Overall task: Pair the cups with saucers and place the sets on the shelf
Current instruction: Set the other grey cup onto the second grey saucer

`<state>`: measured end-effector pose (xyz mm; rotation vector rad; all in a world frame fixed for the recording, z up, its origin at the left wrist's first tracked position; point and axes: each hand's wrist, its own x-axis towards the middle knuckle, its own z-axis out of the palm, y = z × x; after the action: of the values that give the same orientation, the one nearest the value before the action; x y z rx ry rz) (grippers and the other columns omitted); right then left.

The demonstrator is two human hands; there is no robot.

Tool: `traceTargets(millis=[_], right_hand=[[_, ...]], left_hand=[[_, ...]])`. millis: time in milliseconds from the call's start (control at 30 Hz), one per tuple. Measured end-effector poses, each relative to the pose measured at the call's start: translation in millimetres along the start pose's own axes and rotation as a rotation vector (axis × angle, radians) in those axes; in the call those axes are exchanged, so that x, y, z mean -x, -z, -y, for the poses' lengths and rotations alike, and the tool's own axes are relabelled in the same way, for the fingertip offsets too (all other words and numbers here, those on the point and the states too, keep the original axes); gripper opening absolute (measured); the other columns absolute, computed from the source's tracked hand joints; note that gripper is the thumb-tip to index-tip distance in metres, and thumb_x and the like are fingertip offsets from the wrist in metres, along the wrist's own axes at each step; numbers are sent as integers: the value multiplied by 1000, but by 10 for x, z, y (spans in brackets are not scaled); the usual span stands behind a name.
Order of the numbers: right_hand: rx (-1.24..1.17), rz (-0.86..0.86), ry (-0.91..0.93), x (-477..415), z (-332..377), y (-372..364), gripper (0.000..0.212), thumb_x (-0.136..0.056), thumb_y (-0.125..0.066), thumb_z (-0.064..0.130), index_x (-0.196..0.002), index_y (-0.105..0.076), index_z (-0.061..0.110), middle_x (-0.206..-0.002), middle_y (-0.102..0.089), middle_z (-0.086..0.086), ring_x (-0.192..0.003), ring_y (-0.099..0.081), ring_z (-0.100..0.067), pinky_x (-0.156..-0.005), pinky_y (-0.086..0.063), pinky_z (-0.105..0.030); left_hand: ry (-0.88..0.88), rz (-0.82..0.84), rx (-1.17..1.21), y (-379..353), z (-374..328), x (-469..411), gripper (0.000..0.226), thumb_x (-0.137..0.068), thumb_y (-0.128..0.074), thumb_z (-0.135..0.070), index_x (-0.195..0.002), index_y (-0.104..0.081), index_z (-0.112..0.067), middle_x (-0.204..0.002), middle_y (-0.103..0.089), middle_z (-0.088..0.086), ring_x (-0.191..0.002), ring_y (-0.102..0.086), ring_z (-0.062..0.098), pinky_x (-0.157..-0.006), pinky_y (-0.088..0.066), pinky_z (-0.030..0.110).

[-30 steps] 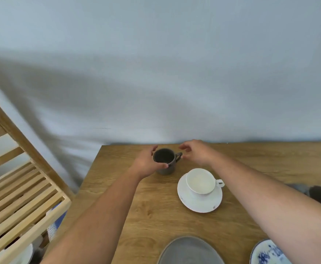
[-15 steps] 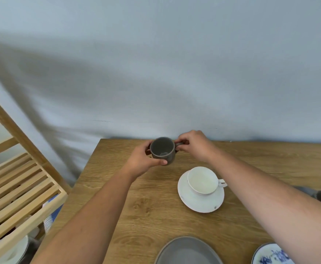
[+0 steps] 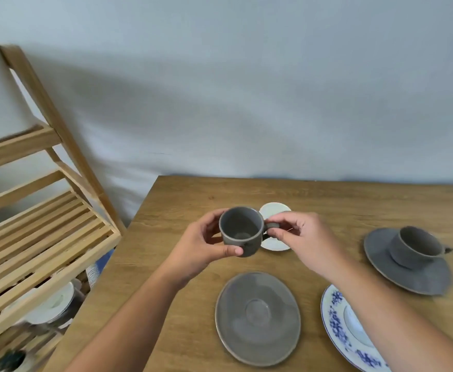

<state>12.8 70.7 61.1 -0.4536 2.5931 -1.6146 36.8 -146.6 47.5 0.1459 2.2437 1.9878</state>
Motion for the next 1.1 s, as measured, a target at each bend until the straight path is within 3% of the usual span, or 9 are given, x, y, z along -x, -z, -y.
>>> traceTargets(millis=[133, 233, 367, 500, 733, 933, 1033, 1100], right_hand=[[26, -65, -34, 246, -180, -91, 31, -79, -71, 9, -79, -69, 41, -85, -73, 24, -79, -68, 2, -76, -50, -15], [30, -58, -109, 550, -319, -189, 33, -81, -69, 11, -76, -67, 44, -84, -72, 28, -79, -67, 4, -76, -49, -17], [54, -57, -143, 763, -390, -279, 37, -82, -68, 11, -73, -63, 47, -78, -69, 35, -78, -64, 9, -70, -45, -6], [84, -69, -168, 829, -436, -338, 34, -81, -69, 14, -75, -63, 47, -79, -73, 18, -81, -63, 8, -69, -44, -6], [100, -63, -202, 847, -530, -376, 22, -80, -70, 13, -86, -70, 34, -85, -74, 10, -83, -67, -5, -76, -50, -18], [129, -101, -245, 906, -562, -404, 25, -79, -70, 9, -96, -69, 27, -89, -72, 9, -85, -66, -4, -81, -51, -21], [217, -234, -251, 1028, -529, -433, 19, -80, -67, 10, -93, -66, 24, -79, -64, 7, -75, -60, -4, -67, -46, -10], [274, -235, -288, 1116, -508, -479, 13, -84, -64, 13, -90, -63, 25, -72, -62, 7, -67, -57, -6, -61, -42, -11]], left_hand=[[57, 45, 8, -105, 194, 51, 69, -62, -82, 6, -117, -58, -27, -111, -71, -9, -108, -66, 8, -88, -53, 22], [120, 78, -18, -225, 355, 246, 72, -62, -83, 5, -122, -57, -25, -117, -69, -6, -111, -64, 9, -91, -52, 23], [150, 99, -29, -303, 499, 395, 73, -63, -83, 4, -124, -57, -24, -122, -67, -2, -115, -62, 9, -97, -49, 25], [153, 97, -59, -331, 555, 448, 72, -62, -84, 3, -116, -58, -35, -122, -66, -7, -116, -61, 6, -99, -48, 25], [130, 95, -78, -349, 636, 459, 75, -61, -83, 7, -115, -57, -36, -121, -64, -11, -115, -60, -1, -94, -48, 18], [105, 81, -193, -329, 731, 440, 81, -56, -89, -10, -125, -56, -35, -127, -62, -6, -121, -57, 9, -106, -45, 34], [105, 45, -346, -278, 739, 470, 87, -58, -90, -18, -133, -49, -33, -130, -53, -8, -122, -51, 7, -106, -42, 29], [127, -59, -430, -218, 744, 516, 82, -63, -87, -22, -135, -47, -29, -126, -52, -9, -115, -52, 7, -98, -43, 23]])
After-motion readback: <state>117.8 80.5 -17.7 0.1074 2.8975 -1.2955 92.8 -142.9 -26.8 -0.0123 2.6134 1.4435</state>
